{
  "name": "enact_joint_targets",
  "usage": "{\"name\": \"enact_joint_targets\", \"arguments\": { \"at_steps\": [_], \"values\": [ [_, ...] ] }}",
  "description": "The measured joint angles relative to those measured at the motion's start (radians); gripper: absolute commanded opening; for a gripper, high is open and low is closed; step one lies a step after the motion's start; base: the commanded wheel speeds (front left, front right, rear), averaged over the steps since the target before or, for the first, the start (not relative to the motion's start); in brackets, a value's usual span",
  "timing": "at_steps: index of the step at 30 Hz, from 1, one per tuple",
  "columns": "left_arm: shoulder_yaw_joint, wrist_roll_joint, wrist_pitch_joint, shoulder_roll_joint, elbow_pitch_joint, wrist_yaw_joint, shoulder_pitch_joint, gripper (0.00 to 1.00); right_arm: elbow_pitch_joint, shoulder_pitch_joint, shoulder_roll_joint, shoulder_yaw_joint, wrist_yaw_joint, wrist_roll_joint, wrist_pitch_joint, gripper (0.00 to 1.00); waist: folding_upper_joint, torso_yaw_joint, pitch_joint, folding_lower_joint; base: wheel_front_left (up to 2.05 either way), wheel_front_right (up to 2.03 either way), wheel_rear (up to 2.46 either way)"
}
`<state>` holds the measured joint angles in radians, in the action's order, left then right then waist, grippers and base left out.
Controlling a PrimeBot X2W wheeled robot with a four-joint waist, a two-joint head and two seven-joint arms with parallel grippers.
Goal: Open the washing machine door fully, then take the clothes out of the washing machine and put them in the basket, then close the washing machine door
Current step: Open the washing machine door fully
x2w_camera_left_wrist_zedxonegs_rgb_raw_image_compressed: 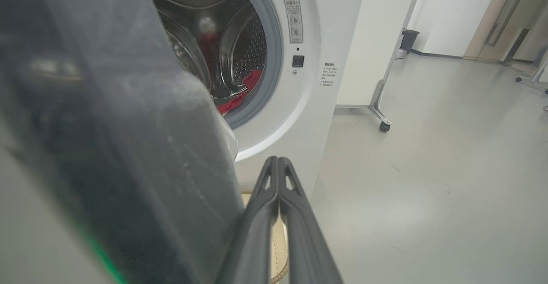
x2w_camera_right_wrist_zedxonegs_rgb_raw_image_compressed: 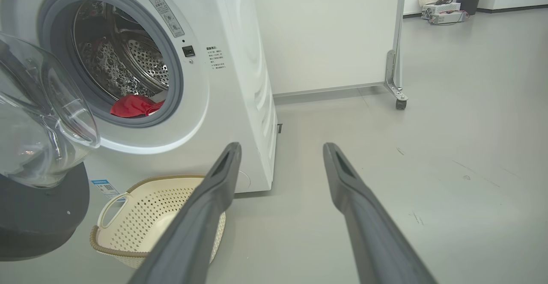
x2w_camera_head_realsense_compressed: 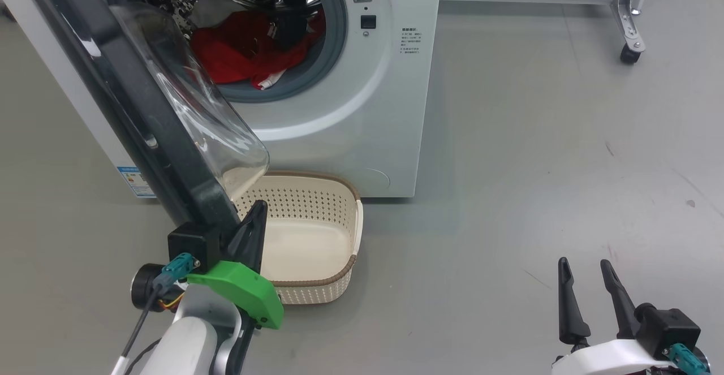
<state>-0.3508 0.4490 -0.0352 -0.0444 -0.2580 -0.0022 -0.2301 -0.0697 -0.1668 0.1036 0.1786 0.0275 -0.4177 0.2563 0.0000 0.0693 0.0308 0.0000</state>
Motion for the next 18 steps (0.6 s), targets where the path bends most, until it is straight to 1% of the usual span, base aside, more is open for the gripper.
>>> {"name": "enact_joint_targets", "arguments": {
  "at_steps": [1, 8, 13, 18],
  "values": [
    [0.001, 0.0, 0.0, 0.0, -0.005, 0.006, 0.0, 0.0, 0.0, 0.0, -0.001, 0.0, 0.0, 0.0, 0.0, 1.0, 0.0, 0.0, 0.001, 0.0, 0.0, 0.0, 0.0],
    [0.002, 0.007, -0.001, 0.004, -0.029, 0.015, -0.001, 0.0, -0.001, 0.0, -0.003, -0.019, -0.004, 0.003, 0.0, 1.0, 0.0, 0.005, 0.004, 0.0, 0.0, 0.0, 0.0],
    [-0.006, 0.007, -0.01, 0.008, -0.042, 0.015, -0.002, 0.0, -0.001, 0.0, -0.004, -0.028, -0.005, 0.003, 0.0, 1.0, 0.0, 0.023, 0.003, 0.0, 0.0, 0.0, 0.0],
    [-0.01, 0.014, -0.02, 0.015, -0.058, 0.015, -0.002, 0.0, -0.001, 0.0, -0.007, -0.033, -0.008, 0.003, 0.0, 1.0, 0.0, 0.055, 0.0, 0.0, 0.0, 0.0, 0.0]
  ]
}}
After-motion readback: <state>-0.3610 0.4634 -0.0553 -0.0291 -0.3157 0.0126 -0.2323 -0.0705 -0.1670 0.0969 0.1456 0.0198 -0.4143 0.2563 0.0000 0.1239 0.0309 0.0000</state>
